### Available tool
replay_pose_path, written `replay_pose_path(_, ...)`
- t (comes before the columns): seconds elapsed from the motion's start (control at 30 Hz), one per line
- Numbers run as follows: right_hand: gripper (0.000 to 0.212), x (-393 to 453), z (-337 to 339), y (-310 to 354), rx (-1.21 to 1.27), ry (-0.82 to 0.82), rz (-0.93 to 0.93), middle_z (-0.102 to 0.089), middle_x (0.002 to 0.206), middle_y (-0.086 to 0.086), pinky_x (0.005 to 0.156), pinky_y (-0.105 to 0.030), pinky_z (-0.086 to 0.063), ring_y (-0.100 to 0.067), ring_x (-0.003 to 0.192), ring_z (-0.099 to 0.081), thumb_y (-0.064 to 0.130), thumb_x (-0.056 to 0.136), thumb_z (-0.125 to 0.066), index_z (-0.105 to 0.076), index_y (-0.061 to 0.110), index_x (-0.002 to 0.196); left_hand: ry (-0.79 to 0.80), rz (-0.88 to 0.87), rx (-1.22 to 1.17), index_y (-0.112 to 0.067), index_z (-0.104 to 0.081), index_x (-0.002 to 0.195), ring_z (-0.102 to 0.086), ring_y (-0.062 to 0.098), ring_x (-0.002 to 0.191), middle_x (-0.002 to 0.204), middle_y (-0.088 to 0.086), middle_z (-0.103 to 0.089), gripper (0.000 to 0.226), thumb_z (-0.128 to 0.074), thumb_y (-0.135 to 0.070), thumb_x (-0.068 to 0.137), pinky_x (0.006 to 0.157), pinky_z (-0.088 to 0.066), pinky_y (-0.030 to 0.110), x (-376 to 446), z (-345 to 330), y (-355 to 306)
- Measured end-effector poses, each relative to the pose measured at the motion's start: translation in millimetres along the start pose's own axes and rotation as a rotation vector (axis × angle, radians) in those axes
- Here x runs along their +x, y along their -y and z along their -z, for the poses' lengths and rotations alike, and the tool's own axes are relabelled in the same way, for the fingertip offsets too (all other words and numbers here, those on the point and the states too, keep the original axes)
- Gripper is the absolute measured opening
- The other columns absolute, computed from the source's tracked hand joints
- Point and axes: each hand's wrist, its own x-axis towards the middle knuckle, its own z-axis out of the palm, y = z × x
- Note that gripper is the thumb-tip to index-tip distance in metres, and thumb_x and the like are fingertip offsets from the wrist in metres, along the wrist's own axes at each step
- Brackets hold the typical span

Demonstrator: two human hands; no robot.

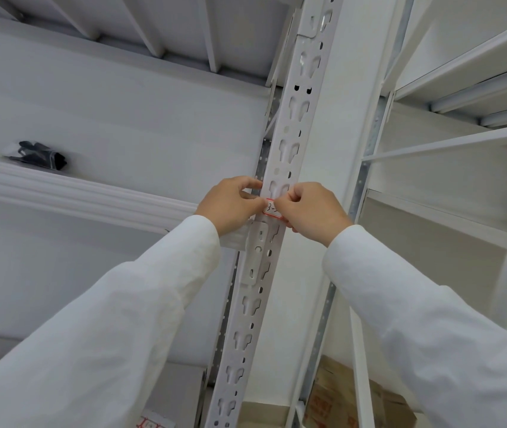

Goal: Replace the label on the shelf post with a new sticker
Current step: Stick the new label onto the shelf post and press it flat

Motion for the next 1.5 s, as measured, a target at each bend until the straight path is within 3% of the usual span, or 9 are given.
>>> replay_pose_path(0.13,0.020,0,1,-2,-0.011,-0.011,-0.004,-0.065,0.076,-0.008,0.067,-0.032,-0.050,-0.022,0.068,-0.057,0.024,0.081,-0.053,-0.061,0.007,0.076,0.015,0.009,-0.009,-0.018,-0.070,0.108,-0.063,0.019,0.088,0.100,0.005,-0.074,0.034,-0.067,-0.026,0.076,0.101,-0.047,0.042,3,2,0)
replay_pose_path(0.3,0.028,0,5,-7,0.008,-0.022,-0.005,-0.070,0.088,-0.018,0.077,-0.044,-0.055,-0.024,0.069,-0.058,0.022,0.081,-0.051,-0.063,-0.004,0.084,0.055,0.024,0.029,-0.015,-0.065,0.116,-0.065,0.023,0.101,0.114,0.008,-0.069,0.036,-0.066,-0.025,0.081,0.103,-0.046,0.041,8,4,0)
replay_pose_path(0.43,0.020,-2,5,-9,0.003,-0.042,0.005,-0.068,0.074,-0.005,0.076,-0.038,-0.056,-0.028,0.081,-0.066,0.023,0.082,-0.053,-0.063,0.009,0.072,0.051,0.012,0.056,-0.019,-0.066,0.110,-0.063,0.019,0.093,0.109,0.004,-0.071,0.033,-0.066,-0.032,0.079,0.100,-0.047,0.039,5,3,-3)
replay_pose_path(0.57,0.017,-3,4,-9,-0.102,-0.095,0.057,-0.064,0.072,0.000,0.061,-0.026,-0.045,-0.024,0.079,-0.063,0.024,0.084,-0.054,-0.066,0.014,0.077,0.035,-0.002,0.073,-0.021,-0.064,0.110,-0.068,0.020,0.099,0.104,0.003,-0.073,0.045,-0.073,-0.043,0.072,0.099,-0.048,0.043,3,0,-2)
replay_pose_path(0.77,0.016,-1,0,-13,-0.282,-0.174,0.185,-0.067,0.079,-0.002,0.067,-0.031,-0.047,-0.025,0.077,-0.060,0.025,0.086,-0.052,-0.065,0.015,0.082,0.010,-0.013,0.109,-0.020,-0.060,0.113,-0.067,0.021,0.101,0.108,0.002,-0.071,0.040,-0.068,-0.041,0.079,0.099,-0.048,0.044,2,-2,-1)
replay_pose_path(1.0,0.015,1,2,-14,-0.290,-0.145,0.176,-0.066,0.077,-0.001,0.063,-0.026,-0.039,-0.024,0.077,-0.060,0.025,0.086,-0.053,-0.064,0.018,0.078,0.026,-0.001,0.098,-0.019,-0.061,0.113,-0.066,0.021,0.100,0.108,0.004,-0.071,0.038,-0.068,-0.037,0.080,0.098,-0.048,0.041,2,-1,-4)
replay_pose_path(1.2,0.015,1,2,-12,-0.275,-0.148,0.138,-0.068,0.078,-0.003,0.064,-0.028,-0.046,-0.024,0.076,-0.061,0.025,0.084,-0.055,-0.067,0.017,0.078,0.023,0.012,0.120,-0.020,-0.058,0.114,-0.064,0.020,0.102,0.111,0.003,-0.069,0.034,-0.064,-0.032,0.083,0.097,-0.047,0.037,1,-1,-6)
replay_pose_path(1.37,0.013,2,4,-11,-0.249,-0.117,0.103,-0.065,0.077,0.000,0.052,-0.023,-0.039,-0.022,0.072,-0.058,0.026,0.083,-0.055,-0.065,0.018,0.079,0.035,0.024,0.125,-0.020,-0.060,0.111,-0.063,0.020,0.098,0.110,0.003,-0.067,0.026,-0.056,-0.033,0.088,0.096,-0.046,0.034,2,1,-7)
replay_pose_path(1.5,0.015,3,13,-14,-0.118,0.005,0.072,-0.067,0.074,0.001,0.063,-0.031,-0.055,-0.021,0.071,-0.065,0.029,0.084,-0.056,-0.064,0.023,0.072,0.021,0.022,0.129,-0.023,-0.061,0.108,-0.066,0.018,0.098,0.106,0.000,-0.070,0.042,-0.065,-0.050,0.077,0.096,-0.048,0.037,1,-1,-6)
